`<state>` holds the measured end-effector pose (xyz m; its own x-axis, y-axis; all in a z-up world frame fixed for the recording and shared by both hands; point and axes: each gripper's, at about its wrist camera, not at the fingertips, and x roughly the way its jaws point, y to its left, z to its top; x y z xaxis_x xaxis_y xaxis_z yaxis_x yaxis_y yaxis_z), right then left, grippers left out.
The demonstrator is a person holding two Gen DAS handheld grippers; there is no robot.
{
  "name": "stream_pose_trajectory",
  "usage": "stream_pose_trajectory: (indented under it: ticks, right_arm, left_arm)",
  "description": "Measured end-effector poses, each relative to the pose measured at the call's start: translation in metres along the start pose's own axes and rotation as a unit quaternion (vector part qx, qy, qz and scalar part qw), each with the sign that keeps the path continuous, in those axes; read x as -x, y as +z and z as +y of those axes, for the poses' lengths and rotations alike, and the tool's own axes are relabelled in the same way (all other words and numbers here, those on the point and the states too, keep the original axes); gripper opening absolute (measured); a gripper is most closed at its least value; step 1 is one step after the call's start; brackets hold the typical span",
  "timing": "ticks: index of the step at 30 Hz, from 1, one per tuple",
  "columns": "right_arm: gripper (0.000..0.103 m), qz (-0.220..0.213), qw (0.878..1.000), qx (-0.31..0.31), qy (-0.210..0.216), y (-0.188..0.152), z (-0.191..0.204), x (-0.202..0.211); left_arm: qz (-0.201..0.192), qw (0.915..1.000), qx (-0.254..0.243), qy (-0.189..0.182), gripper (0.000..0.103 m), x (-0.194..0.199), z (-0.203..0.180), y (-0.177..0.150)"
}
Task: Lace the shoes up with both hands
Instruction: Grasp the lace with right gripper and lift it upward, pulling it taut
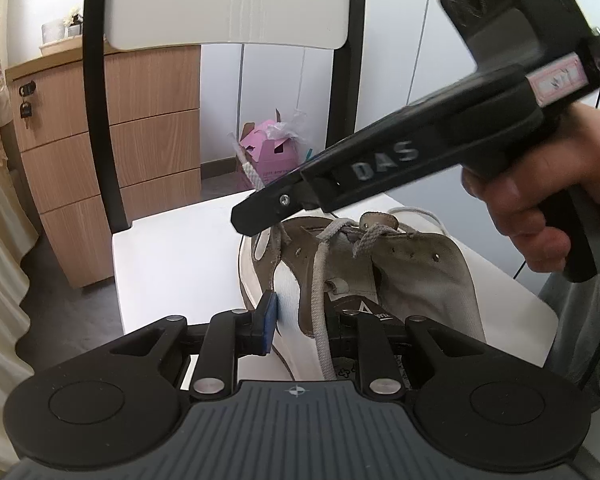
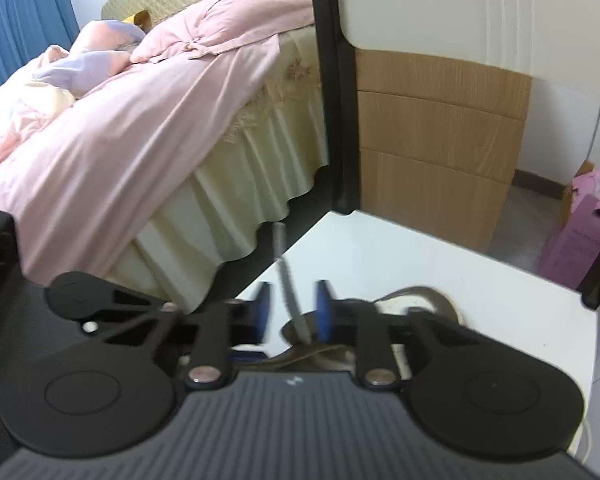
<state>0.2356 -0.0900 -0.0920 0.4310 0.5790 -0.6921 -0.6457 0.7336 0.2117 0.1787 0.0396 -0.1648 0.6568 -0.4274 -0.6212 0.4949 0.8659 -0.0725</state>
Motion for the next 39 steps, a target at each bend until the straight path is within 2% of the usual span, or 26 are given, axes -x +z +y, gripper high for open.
stream_pose_trajectory:
  ticks: [3,8,13,18,25,31,34,39]
  right_arm:
    - [0.002,-0.007,1.000,0.003,-0.006,0.001,0.003,0.000]
    - [0.002,-0.053,0.998,-0.016,-0.002,0.009,0.004,0.016]
    - [0.002,-0.095,0.995,-0.022,0.007,0.035,0.018,0.035]
    - [0.002,-0.145,0.989,0.014,0.020,0.081,0.047,0.069]
    - [0.002,-0.236,0.968,0.061,0.053,0.163,0.086,0.133]
    - [0.002,-0.303,0.945,0.095,0.074,0.224,0.119,0.183]
    - [0.002,-0.339,0.932,0.103,0.077,0.248,0.130,0.206]
    - [0.002,-0.384,0.911,0.139,0.058,0.286,0.151,0.243]
  left_arm:
    - [0.004,1.0000,-0.005,0.005,0.022,-0.001,-0.004,0.001]
    - [0.009,0.9999,-0.003,0.009,0.022,-0.003,-0.006,0.002]
    - [0.014,0.9998,-0.006,0.011,0.022,-0.006,-0.012,0.003]
    - [0.018,0.9998,-0.005,0.011,0.022,-0.009,-0.013,0.004]
    - [0.021,0.9996,-0.011,0.013,0.022,-0.012,-0.017,0.006]
    - [0.024,0.9996,-0.015,0.009,0.022,-0.016,-0.020,0.007]
    - [0.026,0.9995,-0.017,0.010,0.022,-0.018,-0.022,0.008]
    - [0.031,0.9992,-0.022,0.010,0.022,-0.018,-0.028,0.010]
